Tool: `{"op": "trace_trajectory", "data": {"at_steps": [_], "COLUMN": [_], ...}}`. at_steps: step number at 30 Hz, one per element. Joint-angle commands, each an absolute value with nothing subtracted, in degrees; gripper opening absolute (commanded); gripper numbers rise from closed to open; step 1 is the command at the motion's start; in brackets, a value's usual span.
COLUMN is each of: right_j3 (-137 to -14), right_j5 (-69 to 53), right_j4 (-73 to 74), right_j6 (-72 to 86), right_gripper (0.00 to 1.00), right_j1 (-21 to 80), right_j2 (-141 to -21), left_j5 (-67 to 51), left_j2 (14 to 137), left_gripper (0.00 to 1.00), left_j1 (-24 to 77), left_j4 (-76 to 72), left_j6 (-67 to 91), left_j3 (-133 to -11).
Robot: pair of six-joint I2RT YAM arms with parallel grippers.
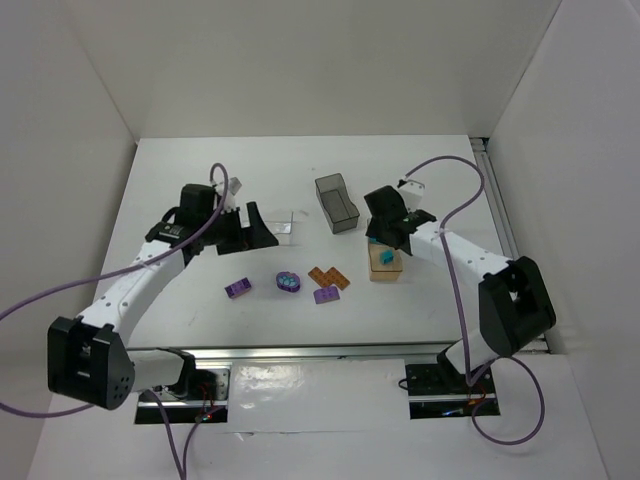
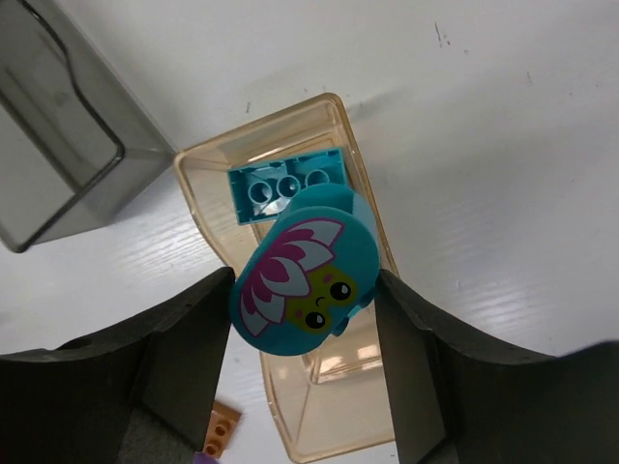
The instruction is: Sort the legos into containers by color
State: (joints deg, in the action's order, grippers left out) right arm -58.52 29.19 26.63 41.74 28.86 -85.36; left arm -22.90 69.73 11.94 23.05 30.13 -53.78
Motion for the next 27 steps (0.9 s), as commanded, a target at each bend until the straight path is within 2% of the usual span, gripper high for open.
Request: {"op": "trace_trajectory", "data": {"at_steps": [1, 2, 5, 10, 14, 21, 27], "right_j3": [-60.72, -61.34, -62.49, -62.49, -61.79, -58.97, -58.97], "right_j5": [30.05, 30.06, 31.54, 33.31, 33.31, 32.70, 32.70], "right_j4": [26.71, 27.50, 28.73, 29.79, 30.85, 30.85, 30.85], "right_j6": [41.22, 41.22, 41.22, 41.22, 41.22, 41.75, 41.75], "right_gripper": [0.68, 0.77, 0.83, 0.86, 0.86, 0.88, 0.93], "right_j1": [28.74, 28.74, 30.57, 33.93, 34.98, 35.60, 36.12], "right_j2": [-87.70, -87.71, -86.76, -82.54, -81.30, -79.01, -78.49], "left_j5": [-19.09, -16.98, -16.44, -12.05, -3.97, 8.06, 13.44], "left_j2": [73.47, 74.17, 75.40, 79.01, 82.35, 86.66, 90.96], "left_gripper": [1.00, 1.00, 1.00, 0.97, 0.96, 1.00, 0.98], "left_j1": [15.11, 15.64, 16.87, 20.47, 26.09, 36.11, 40.16], "left_j4": [27.50, 28.21, 27.60, 28.12, 29.27, 28.74, 29.79], "left_j6": [26.54, 26.54, 27.07, 29.17, 33.39, 52.51, 65.02], "left_j3": [-57.30, -57.83, -56.78, -56.78, -57.30, -57.30, -56.78]}}
